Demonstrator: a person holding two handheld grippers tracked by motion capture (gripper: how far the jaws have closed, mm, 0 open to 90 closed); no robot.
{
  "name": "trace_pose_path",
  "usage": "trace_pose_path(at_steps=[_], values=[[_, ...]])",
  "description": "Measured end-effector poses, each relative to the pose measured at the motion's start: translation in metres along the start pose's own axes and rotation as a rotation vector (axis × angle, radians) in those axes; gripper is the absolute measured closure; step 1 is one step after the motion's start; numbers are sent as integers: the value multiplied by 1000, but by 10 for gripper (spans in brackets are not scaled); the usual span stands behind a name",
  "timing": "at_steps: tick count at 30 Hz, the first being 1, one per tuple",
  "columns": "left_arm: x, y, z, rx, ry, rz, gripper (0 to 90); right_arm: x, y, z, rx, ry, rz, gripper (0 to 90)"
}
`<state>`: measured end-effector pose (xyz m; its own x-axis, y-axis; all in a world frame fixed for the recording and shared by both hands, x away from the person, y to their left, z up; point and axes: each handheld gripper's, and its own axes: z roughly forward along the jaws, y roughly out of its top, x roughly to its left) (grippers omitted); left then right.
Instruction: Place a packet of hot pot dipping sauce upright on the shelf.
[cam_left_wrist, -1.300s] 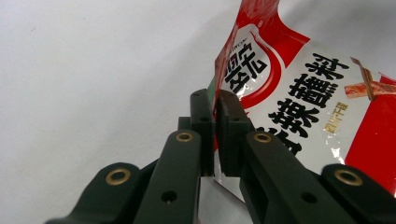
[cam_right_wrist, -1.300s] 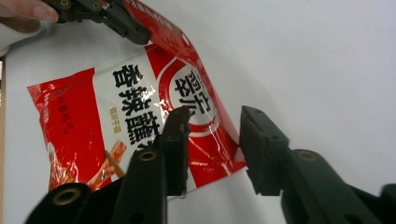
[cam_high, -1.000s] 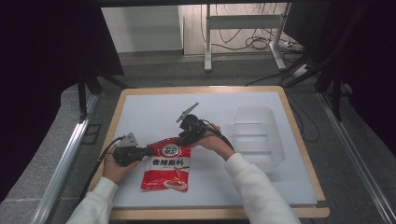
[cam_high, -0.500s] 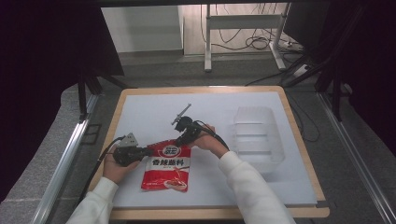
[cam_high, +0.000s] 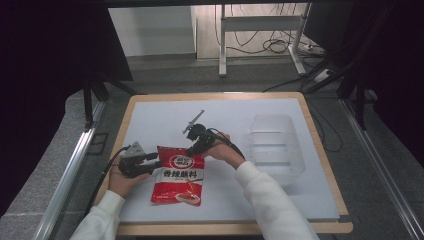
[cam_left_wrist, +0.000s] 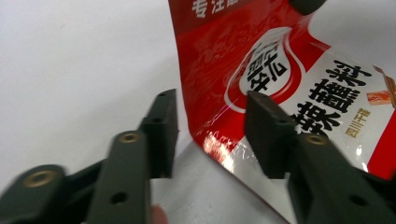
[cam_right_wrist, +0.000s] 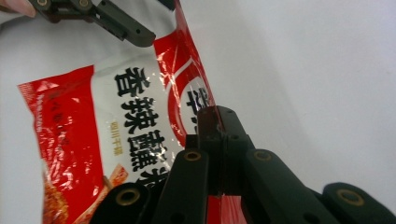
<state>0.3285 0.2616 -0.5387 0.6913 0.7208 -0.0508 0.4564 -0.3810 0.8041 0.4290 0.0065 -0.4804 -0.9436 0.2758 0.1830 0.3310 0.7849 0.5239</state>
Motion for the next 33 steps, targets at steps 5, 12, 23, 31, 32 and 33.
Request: trace_pose_path(at_steps=[5,12,23,31,32,33], values=[[-1,-4,-12,-15,17,-22,448,-3,1,-10,-11,43,33,889],[-5,-15,-22,12,36,-13,426,-1,6,-29,-29,63,42,890],[-3,-18,-23,12,34,-32,375,17,21,-76,-68,71,12,891],[-2,-17,-22,24,45,-47,335,45,29,-107,-90,53,-48,891],[-2,-17,-22,27,48,-50,325,48,30,-110,-94,54,-56,891],[-2,-17,-22,28,50,-53,319,51,31,-113,-96,51,-66,891]])
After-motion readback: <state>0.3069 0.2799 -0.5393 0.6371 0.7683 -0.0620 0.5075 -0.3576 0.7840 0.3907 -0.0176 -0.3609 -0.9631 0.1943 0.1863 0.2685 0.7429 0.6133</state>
